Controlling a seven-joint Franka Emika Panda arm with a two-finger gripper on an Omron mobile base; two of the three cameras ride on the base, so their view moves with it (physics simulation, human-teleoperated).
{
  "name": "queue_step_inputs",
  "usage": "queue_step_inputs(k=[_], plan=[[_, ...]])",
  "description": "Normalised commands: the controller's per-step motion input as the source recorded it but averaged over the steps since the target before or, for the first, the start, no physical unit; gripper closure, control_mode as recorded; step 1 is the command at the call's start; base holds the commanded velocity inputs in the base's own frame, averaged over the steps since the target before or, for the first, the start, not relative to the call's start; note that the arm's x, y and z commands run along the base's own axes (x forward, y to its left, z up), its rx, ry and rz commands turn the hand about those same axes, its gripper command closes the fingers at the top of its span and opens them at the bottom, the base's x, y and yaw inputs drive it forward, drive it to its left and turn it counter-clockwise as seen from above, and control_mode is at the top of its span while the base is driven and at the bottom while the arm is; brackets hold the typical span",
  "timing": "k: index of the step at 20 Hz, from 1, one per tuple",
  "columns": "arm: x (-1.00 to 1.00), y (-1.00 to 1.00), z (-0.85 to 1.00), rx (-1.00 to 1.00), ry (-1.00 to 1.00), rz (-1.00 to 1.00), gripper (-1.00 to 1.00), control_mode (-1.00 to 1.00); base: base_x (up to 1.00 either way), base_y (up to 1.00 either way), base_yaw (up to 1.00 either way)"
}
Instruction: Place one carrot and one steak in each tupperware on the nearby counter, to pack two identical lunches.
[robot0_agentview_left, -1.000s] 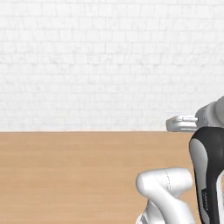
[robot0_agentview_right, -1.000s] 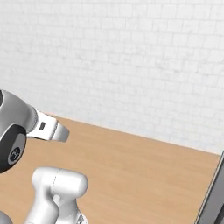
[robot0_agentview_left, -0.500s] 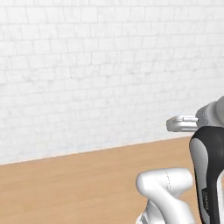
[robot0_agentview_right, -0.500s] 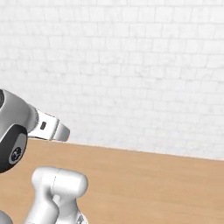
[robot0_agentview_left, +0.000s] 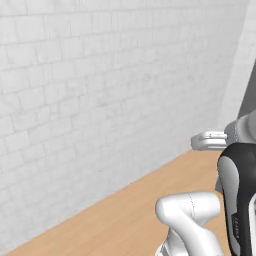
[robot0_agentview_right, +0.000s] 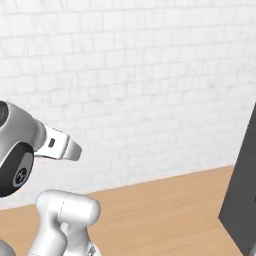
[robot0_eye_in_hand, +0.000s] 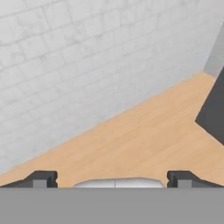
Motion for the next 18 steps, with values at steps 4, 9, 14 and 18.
queue_step_inputs(k=[4, 9, 14, 18], plan=[[0.00, 0.00, 0.00, 0.00, 0.00, 0.00, -1.00, 1.00, 0.67, 0.55, -0.79], [0.00, 0.00, 0.00, 0.00, 0.00, 0.00, -1.00, 1.00, 0.64, 0.54, -0.81], [0.00, 0.00, 0.00, 0.00, 0.00, 0.00, -1.00, 1.00, 0.68, 0.34, -0.78], [0.00, 0.00, 0.00, 0.00, 0.00, 0.00, -1.00, 1.00, 0.68, 0.15, -0.68]])
